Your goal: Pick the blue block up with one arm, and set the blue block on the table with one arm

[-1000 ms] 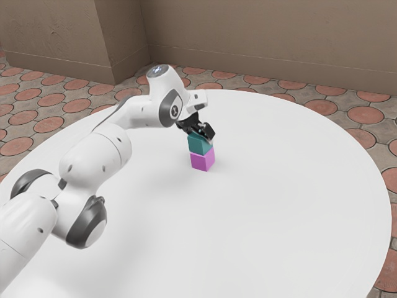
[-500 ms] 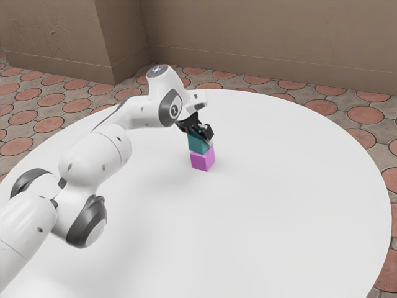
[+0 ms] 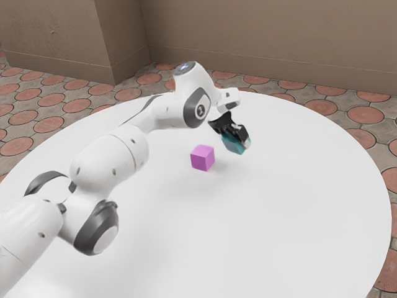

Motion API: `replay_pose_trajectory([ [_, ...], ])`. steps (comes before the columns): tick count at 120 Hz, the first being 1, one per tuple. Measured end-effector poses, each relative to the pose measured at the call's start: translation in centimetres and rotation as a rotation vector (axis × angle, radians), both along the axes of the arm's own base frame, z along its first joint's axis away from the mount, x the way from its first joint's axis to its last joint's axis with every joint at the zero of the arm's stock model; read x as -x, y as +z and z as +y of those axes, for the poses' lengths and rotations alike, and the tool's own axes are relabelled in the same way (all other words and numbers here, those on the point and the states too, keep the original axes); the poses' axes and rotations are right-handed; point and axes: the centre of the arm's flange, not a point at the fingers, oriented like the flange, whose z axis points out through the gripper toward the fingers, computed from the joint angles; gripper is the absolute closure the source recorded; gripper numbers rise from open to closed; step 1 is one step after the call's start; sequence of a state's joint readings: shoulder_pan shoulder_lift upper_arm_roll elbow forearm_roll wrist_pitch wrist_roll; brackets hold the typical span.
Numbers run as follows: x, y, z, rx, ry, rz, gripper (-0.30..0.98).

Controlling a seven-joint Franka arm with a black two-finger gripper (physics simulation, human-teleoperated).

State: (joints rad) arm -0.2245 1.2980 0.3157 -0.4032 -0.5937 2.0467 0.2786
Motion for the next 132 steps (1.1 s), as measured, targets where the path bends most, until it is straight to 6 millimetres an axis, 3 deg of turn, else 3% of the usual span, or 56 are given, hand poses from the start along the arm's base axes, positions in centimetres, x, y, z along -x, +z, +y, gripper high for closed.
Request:
replay_pose_trajectory([
  [16, 0.7, -2.3, -2.3, 0.029, -0.023, 0.057, 0.25],
  [68, 2.1, -5.0, -2.8, 0.037, -0.024, 0.233, 0.28],
  [100, 2.2, -5.1, -2.8, 0.045, -0.015, 0.249, 0.12],
  [104, 2.1, -4.1, -2.7, 0.044, -0.014, 0.239, 0.1],
  [116, 1.8, 1.8, -1.0, 0.03, 0.013, 0.194, 0.06],
  [126, 2.5, 8.0, 0.7, 0.001, 0.041, 0.163, 0.04],
  [132, 3.5, 9.4, 2.0, -0.016, 0.067, 0.198, 0.03],
])
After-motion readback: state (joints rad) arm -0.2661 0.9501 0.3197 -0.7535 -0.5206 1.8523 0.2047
